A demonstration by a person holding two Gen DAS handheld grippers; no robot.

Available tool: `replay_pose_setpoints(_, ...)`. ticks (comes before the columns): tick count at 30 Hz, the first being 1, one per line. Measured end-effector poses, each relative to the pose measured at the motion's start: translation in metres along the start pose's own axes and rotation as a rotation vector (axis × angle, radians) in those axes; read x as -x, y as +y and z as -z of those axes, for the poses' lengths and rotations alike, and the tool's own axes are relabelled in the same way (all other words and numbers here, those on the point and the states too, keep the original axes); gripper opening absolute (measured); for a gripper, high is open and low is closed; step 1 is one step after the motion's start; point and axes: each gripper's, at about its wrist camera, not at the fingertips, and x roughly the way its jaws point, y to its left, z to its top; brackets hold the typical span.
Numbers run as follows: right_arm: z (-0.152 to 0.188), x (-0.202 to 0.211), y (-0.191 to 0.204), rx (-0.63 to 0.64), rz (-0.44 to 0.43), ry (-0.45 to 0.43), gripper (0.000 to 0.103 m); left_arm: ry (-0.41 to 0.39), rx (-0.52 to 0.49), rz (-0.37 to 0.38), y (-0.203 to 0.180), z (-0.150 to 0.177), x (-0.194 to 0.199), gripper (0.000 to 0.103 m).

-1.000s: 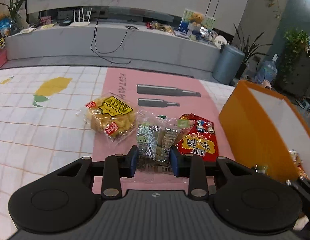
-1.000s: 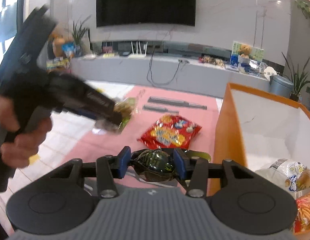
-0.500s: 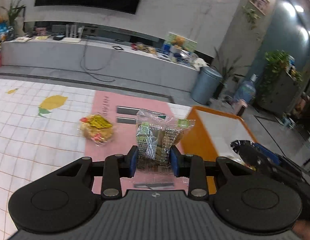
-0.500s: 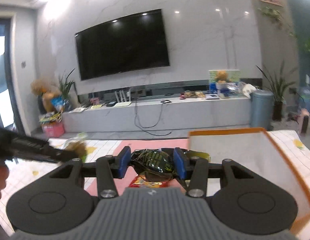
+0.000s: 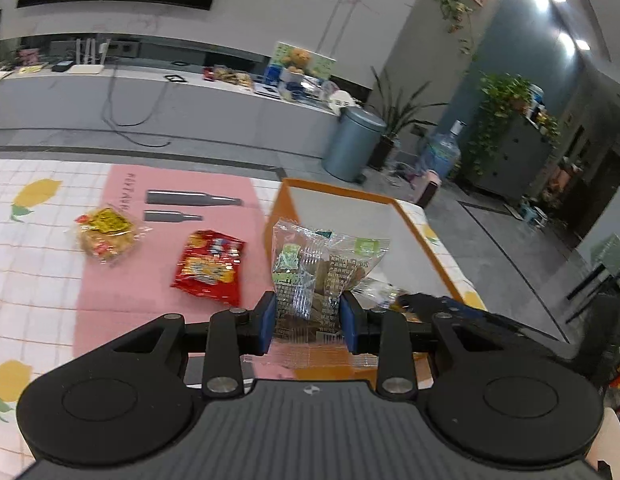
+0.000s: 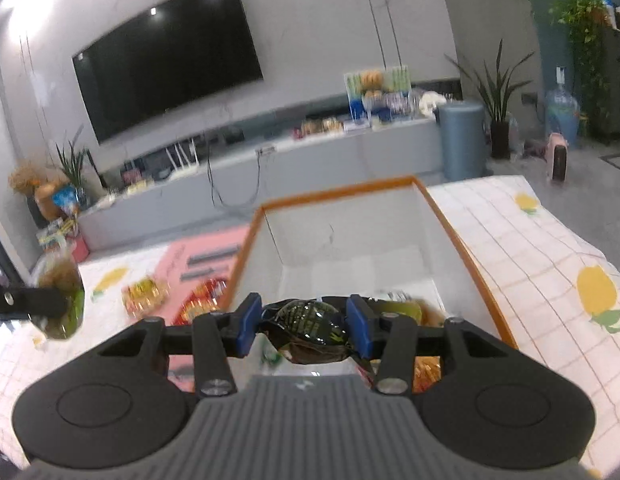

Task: Organize snacks
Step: 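Carry both bags over the orange box with both grippers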

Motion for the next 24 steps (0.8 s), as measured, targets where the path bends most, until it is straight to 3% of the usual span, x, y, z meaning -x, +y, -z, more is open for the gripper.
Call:
replay_pose_setpoints(9, -0.007, -0.003, 0.003, 0.007, -0.038, 0.005, 0.046, 0.035, -0.028, 0.066, -0.030, 0.009, -0.025, 0.037)
replay_pose_setpoints(15, -0.011, -0.027, 0.008, 0.008, -0.055, 0.073, 0.046, 0.042, -0.033, 0.074, -0.035, 0.013, -0.029, 0.037)
replay_pose_setpoints(20, -0.011, -0.043, 0.012, -0.018, -0.091, 0.103, 0.046, 0.025, -0.038, 0.031, -0.030, 0.012, -0.028, 0.037)
replay_pose_setpoints(24, -0.008, -0.057, 0.013, -0.039, -0.066, 0.123, 0.047, 0.021, -0.007, 0.036, -0.022, 0.010, -0.025, 0.037)
